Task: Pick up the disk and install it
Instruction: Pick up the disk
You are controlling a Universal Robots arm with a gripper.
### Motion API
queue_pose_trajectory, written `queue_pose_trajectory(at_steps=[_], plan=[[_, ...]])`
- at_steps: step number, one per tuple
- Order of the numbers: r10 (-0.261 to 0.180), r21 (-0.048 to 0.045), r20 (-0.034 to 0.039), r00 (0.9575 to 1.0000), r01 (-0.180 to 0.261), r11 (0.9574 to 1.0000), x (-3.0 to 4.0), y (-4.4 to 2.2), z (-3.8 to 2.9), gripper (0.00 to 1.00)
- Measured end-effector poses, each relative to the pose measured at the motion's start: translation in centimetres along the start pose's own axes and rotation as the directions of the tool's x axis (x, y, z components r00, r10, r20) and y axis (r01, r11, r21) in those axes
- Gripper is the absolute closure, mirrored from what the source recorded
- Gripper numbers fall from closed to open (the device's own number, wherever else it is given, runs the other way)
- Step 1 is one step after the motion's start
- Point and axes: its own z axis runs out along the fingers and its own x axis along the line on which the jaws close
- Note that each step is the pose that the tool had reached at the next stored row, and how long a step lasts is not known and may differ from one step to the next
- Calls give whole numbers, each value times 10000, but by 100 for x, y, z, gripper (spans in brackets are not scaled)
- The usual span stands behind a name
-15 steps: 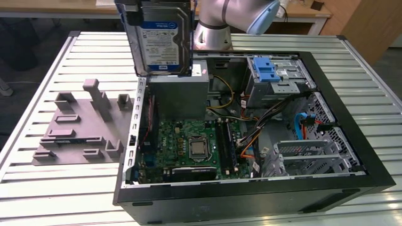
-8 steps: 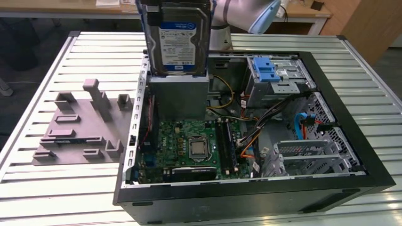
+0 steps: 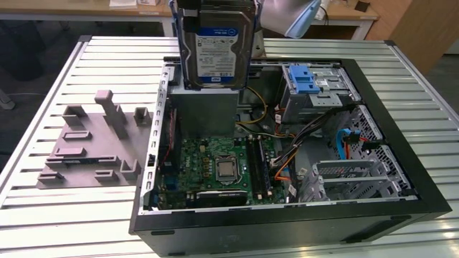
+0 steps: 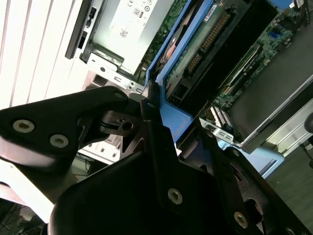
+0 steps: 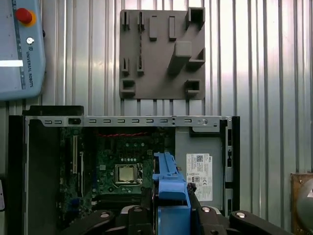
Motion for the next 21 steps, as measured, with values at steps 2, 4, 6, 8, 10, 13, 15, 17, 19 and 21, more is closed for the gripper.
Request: queue_pose_trajectory(at_steps=[2,4,6,8,10,13,15,17,19,21], plan=[[1,0,0,10000,-1,10000,20,-33,1,64],[0,1,1,10000,0,10000,38,-74,2,64],[0,0,-1,10000,0,10000,54,-122,1,64],[1,-1,-3,10000,-1,10000,67,-174,0,64],[-1,0,-2,10000,1,10000,81,-228,0,64],[1,-1,-1,10000,-1,10000,99,-302,0,64],[0,0,-1,10000,0,10000,111,-354,-1,64],[0,-1,-1,10000,0,10000,121,-403,-2,64],[0,1,1,10000,0,10000,125,-421,-1,64],[0,0,-9,10000,0,10000,125,-422,-2,64]])
